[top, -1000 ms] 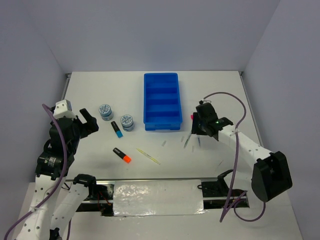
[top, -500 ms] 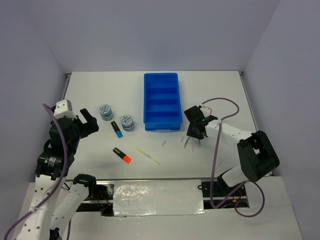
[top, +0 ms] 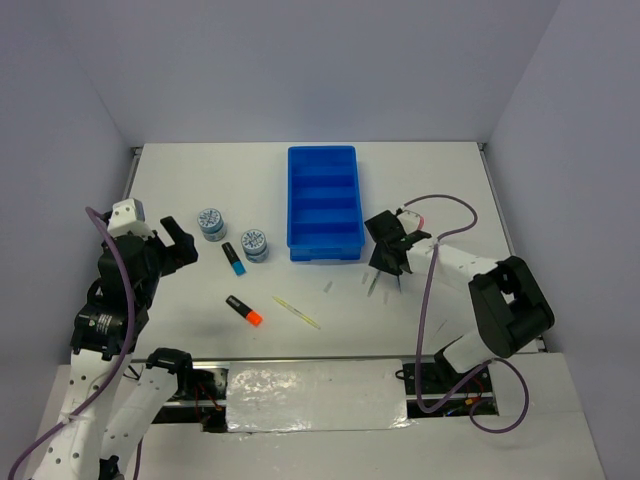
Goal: Sort the stationery into containers
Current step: Pick up the pen from the center of the board.
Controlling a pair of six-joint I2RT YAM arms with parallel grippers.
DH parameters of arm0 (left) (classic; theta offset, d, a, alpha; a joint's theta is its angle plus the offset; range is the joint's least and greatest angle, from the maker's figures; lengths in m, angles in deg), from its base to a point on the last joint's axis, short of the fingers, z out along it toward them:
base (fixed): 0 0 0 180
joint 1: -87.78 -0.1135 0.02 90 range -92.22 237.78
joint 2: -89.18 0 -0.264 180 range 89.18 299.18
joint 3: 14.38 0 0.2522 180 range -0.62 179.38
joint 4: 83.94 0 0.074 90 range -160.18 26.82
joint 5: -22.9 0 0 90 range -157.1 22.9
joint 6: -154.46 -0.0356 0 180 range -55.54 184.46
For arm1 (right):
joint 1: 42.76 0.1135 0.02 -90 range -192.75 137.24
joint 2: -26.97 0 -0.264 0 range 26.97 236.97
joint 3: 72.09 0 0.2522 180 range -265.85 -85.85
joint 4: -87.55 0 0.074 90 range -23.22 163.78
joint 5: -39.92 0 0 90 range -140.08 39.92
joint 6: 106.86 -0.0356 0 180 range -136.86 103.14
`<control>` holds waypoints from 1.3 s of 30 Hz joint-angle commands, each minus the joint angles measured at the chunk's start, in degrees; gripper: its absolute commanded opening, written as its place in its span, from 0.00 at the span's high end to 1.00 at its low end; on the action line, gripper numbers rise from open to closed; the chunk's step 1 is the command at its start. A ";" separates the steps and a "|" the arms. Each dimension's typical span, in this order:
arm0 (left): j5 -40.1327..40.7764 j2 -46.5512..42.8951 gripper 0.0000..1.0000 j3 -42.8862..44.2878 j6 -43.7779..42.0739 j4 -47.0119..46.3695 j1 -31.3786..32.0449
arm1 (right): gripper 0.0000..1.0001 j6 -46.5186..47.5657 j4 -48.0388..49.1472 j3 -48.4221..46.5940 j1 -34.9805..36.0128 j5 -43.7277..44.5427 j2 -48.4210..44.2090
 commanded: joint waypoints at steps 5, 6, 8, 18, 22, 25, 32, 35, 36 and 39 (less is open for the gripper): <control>-0.80 -0.58 0.01 0.08 -1.03 -2.22 0.30 | 0.59 -2.54 1.95 -1.47 0.67 3.06 1.80; -0.80 -0.58 0.01 0.00 -1.12 -2.22 0.39 | 0.59 -2.71 2.21 -1.20 0.67 2.80 2.07; -0.80 -0.58 0.01 0.08 -1.03 -2.30 0.39 | 0.59 -2.89 2.30 -1.03 0.67 2.54 2.85; -0.53 -0.58 0.01 0.17 -1.03 -2.22 0.47 | 0.72 -4.30 2.57 -0.41 1.81 2.19 5.50; -0.53 -0.58 0.01 0.08 -1.03 -2.30 0.47 | 0.76 -5.09 2.65 0.03 2.25 2.62 5.14; -0.53 -0.58 0.01 0.08 -1.03 -2.21 0.56 | 0.78 -5.53 3.53 0.82 2.25 2.27 5.15; -0.53 -0.41 0.01 0.17 -1.12 -2.22 0.65 | 0.75 -6.23 5.03 2.75 2.25 1.04 4.97; -0.44 -0.41 0.01 0.08 -1.12 -2.22 0.74 | 0.67 -6.49 5.64 3.28 2.34 0.25 5.14; -0.36 -0.32 0.01 0.08 -1.03 -2.22 0.74 | 0.66 -6.49 5.99 3.45 2.43 -0.10 5.15; -0.18 -0.41 0.01 0.08 -0.95 -2.13 0.74 | 0.74 -6.49 6.34 3.90 2.60 -0.45 5.06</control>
